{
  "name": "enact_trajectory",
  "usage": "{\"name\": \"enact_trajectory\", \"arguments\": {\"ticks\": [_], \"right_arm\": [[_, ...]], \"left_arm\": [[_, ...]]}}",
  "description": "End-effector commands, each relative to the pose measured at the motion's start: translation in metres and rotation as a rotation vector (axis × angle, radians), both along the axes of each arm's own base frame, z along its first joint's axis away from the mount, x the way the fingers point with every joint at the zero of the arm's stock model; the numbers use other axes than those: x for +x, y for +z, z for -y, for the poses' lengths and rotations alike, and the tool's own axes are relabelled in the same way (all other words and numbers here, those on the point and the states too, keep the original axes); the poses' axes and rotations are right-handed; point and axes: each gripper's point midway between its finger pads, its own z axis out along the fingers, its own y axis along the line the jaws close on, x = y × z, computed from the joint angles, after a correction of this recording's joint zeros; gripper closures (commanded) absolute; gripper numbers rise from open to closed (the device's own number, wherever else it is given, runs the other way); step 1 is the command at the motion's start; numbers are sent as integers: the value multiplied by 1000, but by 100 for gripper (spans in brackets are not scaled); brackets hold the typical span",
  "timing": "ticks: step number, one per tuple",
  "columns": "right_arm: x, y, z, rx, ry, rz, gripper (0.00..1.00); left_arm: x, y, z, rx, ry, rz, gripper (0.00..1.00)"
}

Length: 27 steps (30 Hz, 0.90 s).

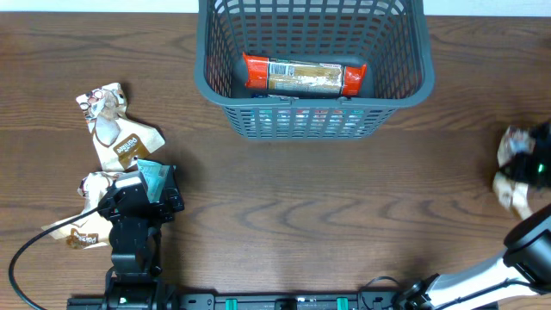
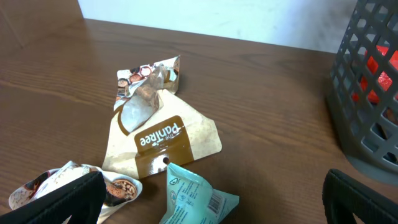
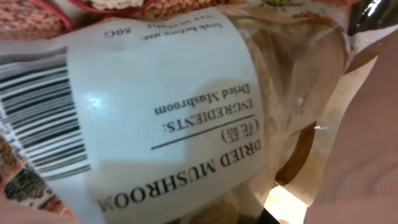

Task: Pack container
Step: 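Carry the mushroom pouch into the basket and release it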

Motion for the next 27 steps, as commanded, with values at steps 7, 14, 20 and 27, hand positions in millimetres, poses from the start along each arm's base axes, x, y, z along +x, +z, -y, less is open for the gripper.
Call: {"name": "enact_trajectory", "arguments": {"ticks": [7,14,20,27], "right_arm": [[121,227,-68,-159,128,437,99],[149,376,-185,-295,389,730,99],[134,407,-318,-391,879,841,99],[102,335,-431,-347,1407,691,99]], "left_arm": [[2,13,1,-12,-4,31,1],[2,13,1,-13,-4,32,1],[2,13,1,-13,-4,32,1],[2,15,1,-13,-4,40,1]]}}
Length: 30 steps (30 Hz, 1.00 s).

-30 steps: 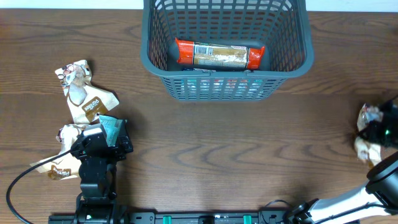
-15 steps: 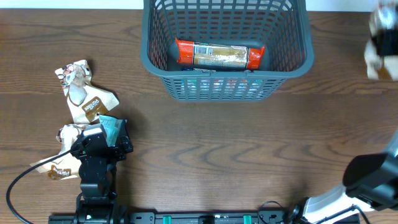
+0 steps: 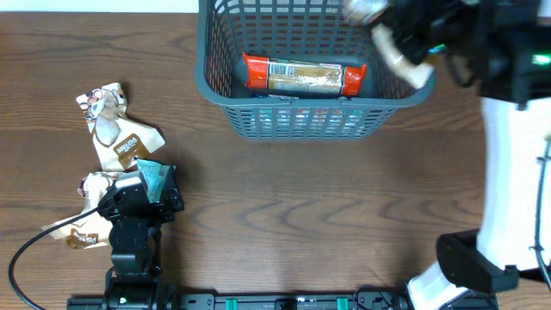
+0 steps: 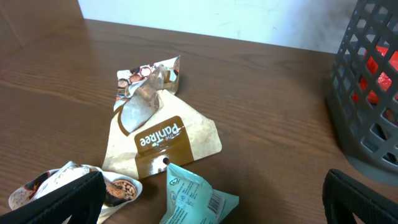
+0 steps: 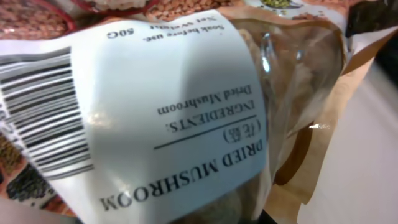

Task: Pack container
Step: 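Carry the mushroom pouch into the basket and release it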

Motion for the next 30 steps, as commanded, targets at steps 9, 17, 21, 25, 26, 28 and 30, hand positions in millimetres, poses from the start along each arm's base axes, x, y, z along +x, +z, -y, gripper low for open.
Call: {"name": "enact_trajectory", "arguments": {"ticks": [9,17,21,25,26,28,30], "right_arm": [[35,-148,-69,-207,306,-253,99],[50,-243,-73,-225,275,-493,64],[54,-238,-70,-222,244,-481,1],[61,-199,-57,-193,192,-395,1],[63,-182,-52,-174,166,-365,1],[67,-139,-35,-125,98,-278,1],[71,-91,-10,-58,0,-182,1]], "left_arm": [[3,17,1,-13,-4,48,1],[3,17,1,-13,-4,48,1],[3,17,1,-13,-4,47,1],[3,26,1,-13,-4,58,1],[2,32,1,-13,-4,59,1],[-2,49,1,-12,-3,39,1],[-8,62,0,-10,-1,-12,1]]}}
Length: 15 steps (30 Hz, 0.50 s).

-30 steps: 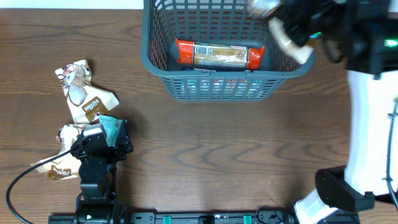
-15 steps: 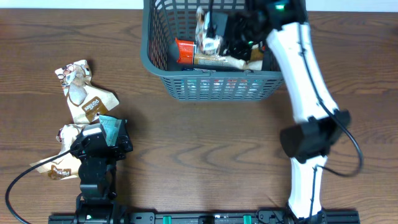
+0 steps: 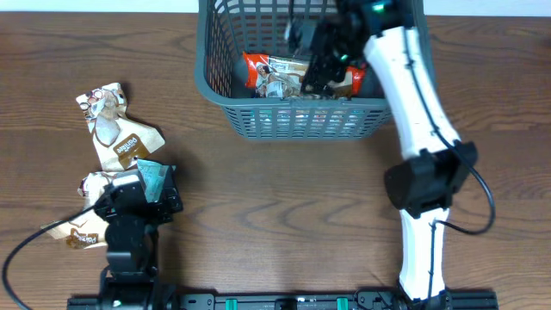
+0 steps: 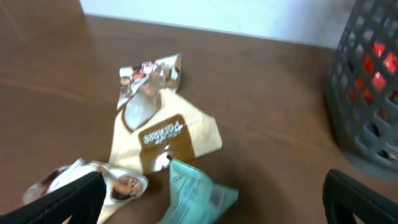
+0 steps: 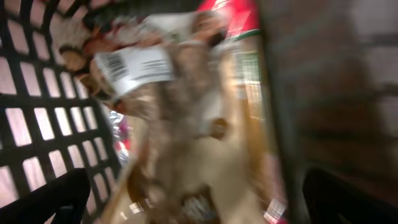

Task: Pack container
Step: 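Carry the mushroom pouch into the basket and release it, then reach the left gripper to the Paniree pouch and grasp it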

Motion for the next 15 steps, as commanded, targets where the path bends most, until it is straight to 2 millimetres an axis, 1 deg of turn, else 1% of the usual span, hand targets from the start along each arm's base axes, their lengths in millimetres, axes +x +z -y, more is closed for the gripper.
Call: {"name": "enact_trajectory", "arguments": {"ticks": [1,2,3,4,5,6,7,9,10,11,12,13,15], "right_arm": [[3,133,57,137,-221,267,1],[4,154,75,171,-293,310,1],[4,178,100,215,-390,352,1],[3,195,122,253,-477,378,1],[0,212,152,300,-592,399,1],[-4,223,179,338,-692,408,1],[-10,231,210,379,-811,407,1],[-22,233,261,439,-1012,379,1],[-30,227,288,460,-1118,348,1],[-38,220,308,471,-1196,314,1],[-46,209,326,476,-1267,267,1],[-53,199,338,477,-1309,225,1],[-65,175,356,466,-1377,134,1]], "left_arm": [[-3,55,-1,-8,9,32,1],[-5,64,-2,-7,10,8,1],[-7,76,-2,-7,11,-13,1],[-8,88,-3,-6,14,-28,1],[-7,103,-3,-6,16,-42,1],[-6,116,-4,-5,20,-56,1],[-4,127,-5,-5,25,-72,1],[0,145,-8,-5,39,-125,1],[2,153,-11,-5,48,-169,1],[3,157,-13,-4,56,-218,1],[4,159,-15,-5,66,-274,1],[4,159,-18,-6,76,-337,2],[1,157,-23,-19,104,-482,2]]}}
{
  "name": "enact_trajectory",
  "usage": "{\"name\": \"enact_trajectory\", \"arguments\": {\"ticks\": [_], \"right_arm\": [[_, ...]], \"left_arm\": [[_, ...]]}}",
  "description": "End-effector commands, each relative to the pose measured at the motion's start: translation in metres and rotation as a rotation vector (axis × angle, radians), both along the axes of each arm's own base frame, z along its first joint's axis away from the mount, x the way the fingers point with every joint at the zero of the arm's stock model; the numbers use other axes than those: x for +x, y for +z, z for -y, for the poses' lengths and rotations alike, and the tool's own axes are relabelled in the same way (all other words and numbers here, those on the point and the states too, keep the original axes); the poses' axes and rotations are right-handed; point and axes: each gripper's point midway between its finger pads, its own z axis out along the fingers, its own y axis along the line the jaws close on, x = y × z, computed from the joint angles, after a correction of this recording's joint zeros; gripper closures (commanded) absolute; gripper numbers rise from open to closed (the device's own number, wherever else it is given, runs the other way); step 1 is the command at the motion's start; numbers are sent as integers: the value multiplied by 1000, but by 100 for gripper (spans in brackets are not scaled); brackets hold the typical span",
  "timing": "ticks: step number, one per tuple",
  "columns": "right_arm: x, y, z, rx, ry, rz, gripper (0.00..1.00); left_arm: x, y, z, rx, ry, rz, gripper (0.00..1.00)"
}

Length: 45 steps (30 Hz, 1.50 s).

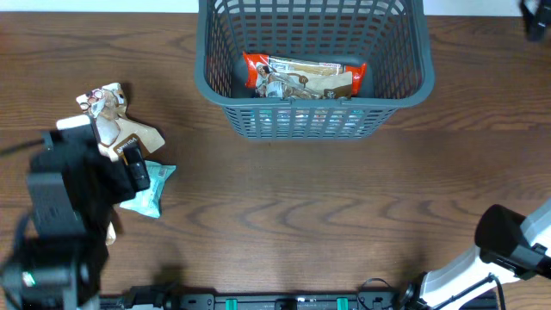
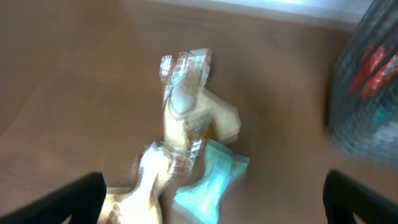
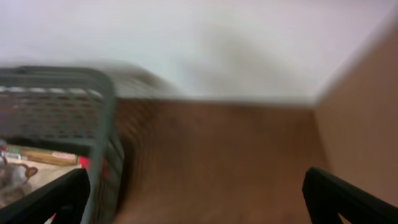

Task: Pack container
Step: 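Reach the left gripper to the Paniree pouch and grasp it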

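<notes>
A grey mesh basket (image 1: 314,116) stands at the far middle of the table. Inside it, a dried-mushroom pouch (image 1: 301,82) lies on a red-ended package (image 1: 251,69). At the left lie a beige pouch (image 1: 129,138), a teal packet (image 1: 148,191) and another crumpled pouch (image 2: 146,193). My left gripper (image 2: 210,206) hangs open above these packets, holding nothing; its view is blurred. My right gripper (image 3: 199,200) is open and empty, off the basket's far right corner.
The left arm's body (image 1: 60,194) covers the third pouch in the overhead view. A white wall (image 3: 205,43) runs along the table's far edge. Bare brown tabletop (image 1: 344,215) lies in front of the basket and to its right.
My right gripper was down inside the basket by the mushroom pouch; now it is out beyond the far right corner, with the pouch left lying in the basket. My left gripper is higher above the packets.
My right gripper held the mushroom pouch at the table's right edge, then over the basket's right rim, then down inside the basket. The pouch now lies on the red-ended package. My left arm rested still by the packets and has now risen.
</notes>
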Motion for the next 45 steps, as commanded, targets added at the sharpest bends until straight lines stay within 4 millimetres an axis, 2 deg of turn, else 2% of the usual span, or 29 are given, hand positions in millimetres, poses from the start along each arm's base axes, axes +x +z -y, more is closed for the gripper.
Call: {"name": "enact_trajectory", "arguments": {"ticks": [1,6,12,17,20,22,25,29,32,40,45], "right_arm": [[2,-57,24,209,-115,-148,1],[-5,-128,32,290,-160,-345,1],[-8,-218,25,357,-158,-526,1],[-15,-274,25,323,-181,-623,1],[-17,-297,20,297,-170,-657,1],[-18,-311,13,299,-159,-673,1],[-21,-328,4,303,-142,-697,1],[-22,-339,-6,300,-122,-716,1],[-21,-340,-10,297,-112,-718,1],[-19,-340,-15,292,-100,-719,1],[-19,-340,-15,292,-100,-719,1]], "left_arm": [[8,2,-9,-23,54,-167,1],[7,-31,-22,-42,103,-436,1],[24,-66,-25,-60,107,-590,1],[40,-82,-26,-46,68,-621,1],[54,-92,-17,-52,-34,-584,1],[57,-104,-11,-66,-82,-584,1],[52,-129,-7,-74,-120,-624,1],[42,-166,-2,-96,-149,-677,1],[37,-189,5,-133,-166,-689,1],[23,-252,5,-143,-157,-716,1],[16,-273,5,-137,-159,-709,2]]}}
